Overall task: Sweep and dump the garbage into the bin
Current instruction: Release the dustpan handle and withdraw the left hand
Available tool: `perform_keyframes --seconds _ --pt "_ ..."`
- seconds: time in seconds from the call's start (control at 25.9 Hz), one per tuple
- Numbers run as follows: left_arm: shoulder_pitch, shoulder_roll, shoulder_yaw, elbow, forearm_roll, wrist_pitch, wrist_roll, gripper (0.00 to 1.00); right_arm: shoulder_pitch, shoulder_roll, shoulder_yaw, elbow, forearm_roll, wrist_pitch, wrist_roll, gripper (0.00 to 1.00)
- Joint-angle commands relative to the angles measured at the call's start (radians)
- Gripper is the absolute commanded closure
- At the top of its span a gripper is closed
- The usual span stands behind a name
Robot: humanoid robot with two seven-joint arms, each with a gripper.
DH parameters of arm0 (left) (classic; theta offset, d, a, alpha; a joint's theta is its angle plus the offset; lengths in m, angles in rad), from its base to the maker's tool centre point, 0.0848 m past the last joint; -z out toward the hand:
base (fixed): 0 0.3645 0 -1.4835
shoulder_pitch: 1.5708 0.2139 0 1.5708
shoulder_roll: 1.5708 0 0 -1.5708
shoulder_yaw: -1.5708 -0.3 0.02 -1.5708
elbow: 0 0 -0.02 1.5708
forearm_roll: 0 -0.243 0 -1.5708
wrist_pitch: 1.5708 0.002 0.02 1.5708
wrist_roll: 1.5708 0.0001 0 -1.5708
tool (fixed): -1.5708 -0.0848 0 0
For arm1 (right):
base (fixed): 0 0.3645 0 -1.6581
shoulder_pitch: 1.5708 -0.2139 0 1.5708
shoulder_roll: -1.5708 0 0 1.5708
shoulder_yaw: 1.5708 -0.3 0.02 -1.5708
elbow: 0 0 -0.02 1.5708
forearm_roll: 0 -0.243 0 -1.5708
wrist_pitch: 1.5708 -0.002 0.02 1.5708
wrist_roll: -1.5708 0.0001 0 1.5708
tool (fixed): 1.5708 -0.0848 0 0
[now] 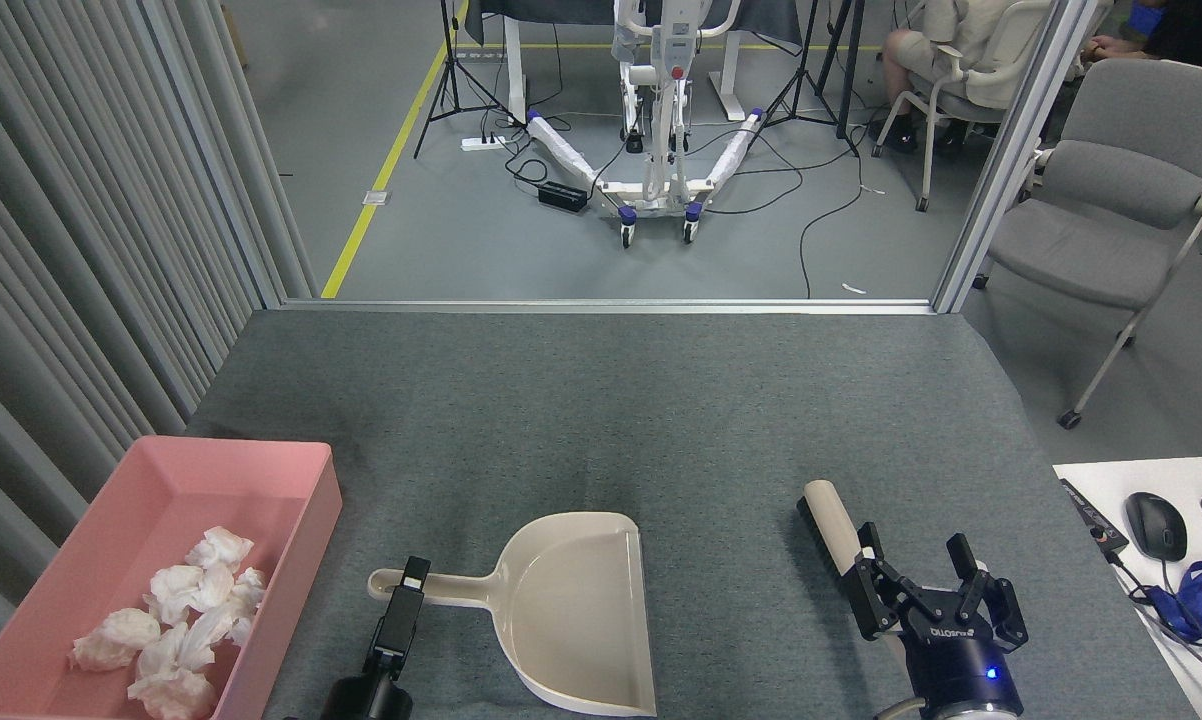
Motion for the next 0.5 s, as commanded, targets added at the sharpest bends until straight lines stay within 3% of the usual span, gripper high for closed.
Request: perform_keyframes --seconds 0.0,0.27,0.46 --pt "0.039 0.001 0.0 -0.055 0.001 0.039 0.004 0.02 0.016 0.001 0.0 -0.006 0.002 0.001 0.001 0.02" --pt "0.127 0.037 0.004 -0.172 -0.036 0.058 0.011 0.02 0.019 0.001 0.0 -0.01 0.002 0.001 0.001 0.02" --pt "0.175 0.077 0.027 -0.315 -0.301 0.15 0.022 0.02 0.022 0.001 0.0 -0.01 0.002 0.001 0.001 0.02"
